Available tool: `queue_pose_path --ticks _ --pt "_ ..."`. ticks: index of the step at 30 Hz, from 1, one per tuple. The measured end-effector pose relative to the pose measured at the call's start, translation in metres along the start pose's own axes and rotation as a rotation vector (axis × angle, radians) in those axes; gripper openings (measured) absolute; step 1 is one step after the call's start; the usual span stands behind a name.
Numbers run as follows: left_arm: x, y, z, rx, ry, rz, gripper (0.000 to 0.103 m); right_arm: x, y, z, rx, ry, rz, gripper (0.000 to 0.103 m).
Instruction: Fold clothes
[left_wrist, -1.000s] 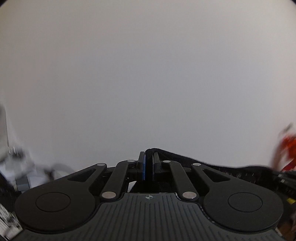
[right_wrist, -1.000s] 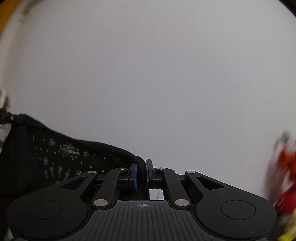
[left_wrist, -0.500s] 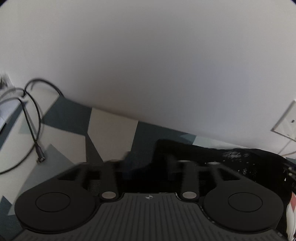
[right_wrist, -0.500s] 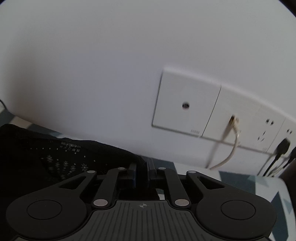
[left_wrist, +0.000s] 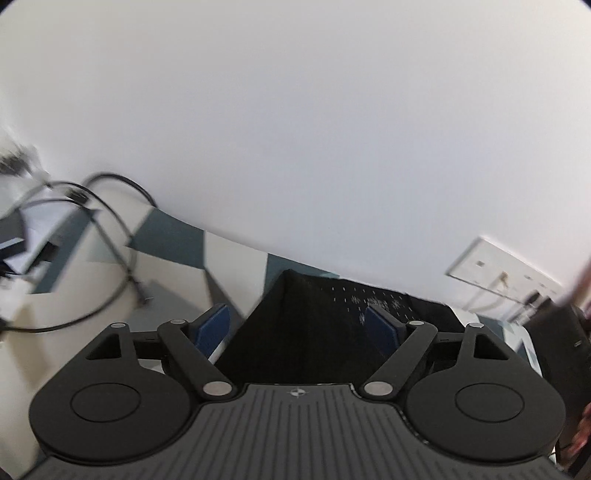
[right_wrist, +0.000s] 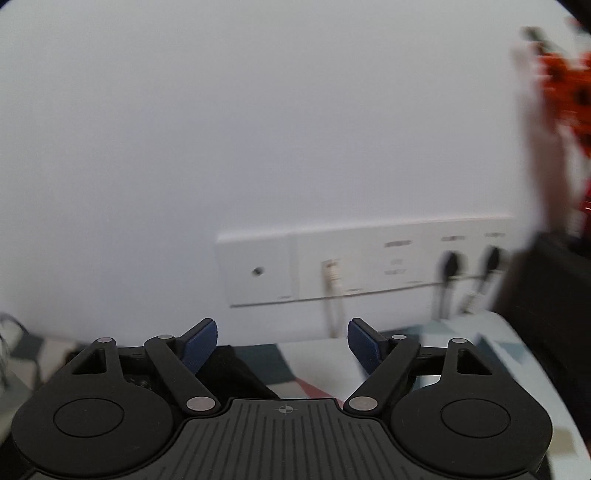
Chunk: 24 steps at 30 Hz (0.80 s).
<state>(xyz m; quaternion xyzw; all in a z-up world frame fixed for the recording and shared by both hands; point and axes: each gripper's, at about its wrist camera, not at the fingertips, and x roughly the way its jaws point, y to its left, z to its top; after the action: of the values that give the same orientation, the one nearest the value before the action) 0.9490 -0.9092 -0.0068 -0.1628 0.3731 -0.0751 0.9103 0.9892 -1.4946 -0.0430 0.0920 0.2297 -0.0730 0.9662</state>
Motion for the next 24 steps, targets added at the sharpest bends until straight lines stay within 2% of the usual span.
queue_pose_path --ticks 4,6,8,10,12,16,20,23,24 --pt "-0.073 0.026 -0.031 -0.009 -0.007 -0.041 0.086 -0.101 -0.031 0.002 0.075 -0.063 -0.060 0.076" --pt "-0.104 0.041 -0.049 -0.021 0.015 -0.083 0.088 -0.156 -0.040 0.000 0.104 -0.075 -0.087 0.078" --pt "-0.124 0.043 -0.068 0.026 0.071 -0.166 0.089 -0.200 -0.054 -0.020 0.128 -0.067 -0.102 0.078" --pt "-0.128 0.043 -0.098 0.101 0.166 -0.255 0.089 -0.237 -0.064 -0.044 0.134 -0.054 -0.127 0.078" --pt "-0.125 0.034 -0.130 0.142 0.233 -0.261 0.089 -0.267 -0.064 -0.070 0.128 -0.024 -0.136 0.078" --pt "-0.104 0.013 -0.188 0.160 0.346 -0.225 0.089 -0.275 -0.048 -0.140 0.136 0.122 -0.063 0.073" --pt "-0.092 -0.005 -0.224 0.177 0.354 -0.124 0.086 -0.252 -0.013 -0.210 0.108 0.274 0.025 0.052" --pt "-0.084 -0.010 -0.236 0.166 0.340 -0.050 0.081 -0.241 0.004 -0.240 0.113 0.319 0.025 0.048" --pt "-0.081 -0.010 -0.238 0.154 0.343 -0.044 0.071 -0.240 0.007 -0.245 0.129 0.327 0.027 0.045"
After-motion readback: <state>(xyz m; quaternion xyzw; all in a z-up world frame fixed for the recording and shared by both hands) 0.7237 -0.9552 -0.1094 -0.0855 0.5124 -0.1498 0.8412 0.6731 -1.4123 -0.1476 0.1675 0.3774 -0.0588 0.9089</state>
